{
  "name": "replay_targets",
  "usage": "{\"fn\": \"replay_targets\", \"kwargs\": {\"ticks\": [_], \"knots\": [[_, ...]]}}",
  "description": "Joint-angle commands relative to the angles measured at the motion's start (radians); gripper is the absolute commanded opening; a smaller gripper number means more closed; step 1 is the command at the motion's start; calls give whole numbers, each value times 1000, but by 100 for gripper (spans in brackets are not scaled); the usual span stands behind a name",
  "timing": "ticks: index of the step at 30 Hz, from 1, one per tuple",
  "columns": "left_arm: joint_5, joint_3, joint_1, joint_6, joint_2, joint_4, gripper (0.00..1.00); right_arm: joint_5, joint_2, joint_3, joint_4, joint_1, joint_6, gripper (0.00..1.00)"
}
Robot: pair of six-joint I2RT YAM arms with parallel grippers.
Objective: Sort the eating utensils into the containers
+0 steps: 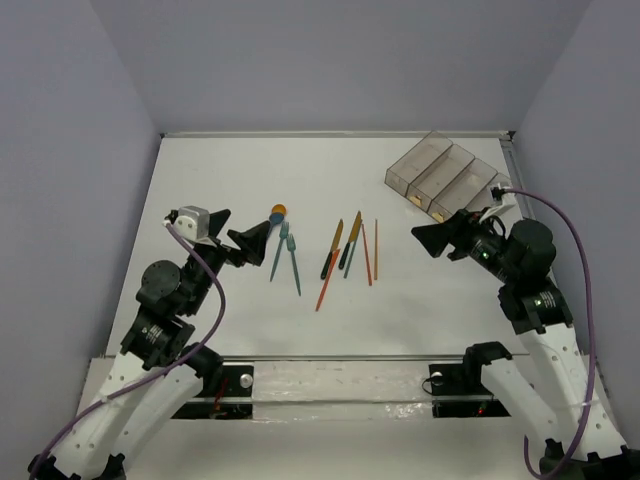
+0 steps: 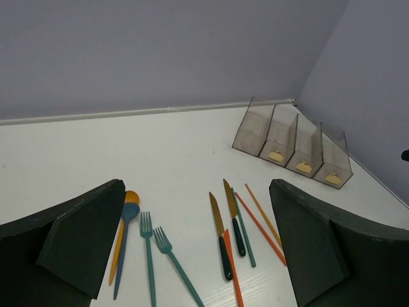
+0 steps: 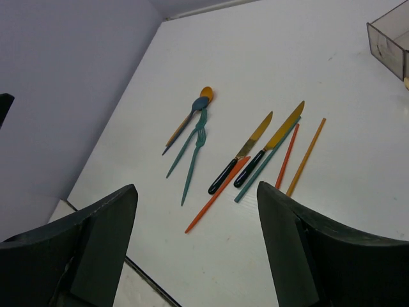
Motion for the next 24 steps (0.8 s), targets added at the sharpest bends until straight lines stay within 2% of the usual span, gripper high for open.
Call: {"fn": "replay_targets", "kwargs": {"ticks": [1,6,9,10,11,12,13,14,15,19,20,24], "knots": [[-13,42,-7,10,18,46,99,-48,-4,51,-9,4,-21,82],[16,29,-7,5,-16,25,99,-69,88,61,-3,4,-30,79],[3,19,-7,-13,-46,5,99,-33,148,63,26,65,-24,76],[-22,19,-7,-33,-53,-18,99,1,172,63,36,99,-24,75],[-36,16,-7,-47,-60,-30,99,42,235,72,48,192,-37,73],[-37,13,-7,-59,-65,-49,99,161,274,84,49,250,-41,71],[-31,6,-7,-71,-68,-53,99,237,360,116,43,366,-53,70],[-24,3,-7,-79,-69,-57,99,391,408,139,36,414,-60,69],[-20,2,-7,-87,-71,-63,99,453,453,161,26,451,-64,67],[25,0,-7,-110,-51,-102,99,583,649,250,19,496,-52,59],[27,8,-7,-107,-43,-125,99,616,729,291,14,513,-47,53],[22,20,-7,-95,-22,-150,99,691,917,409,-23,567,-41,51]]}}
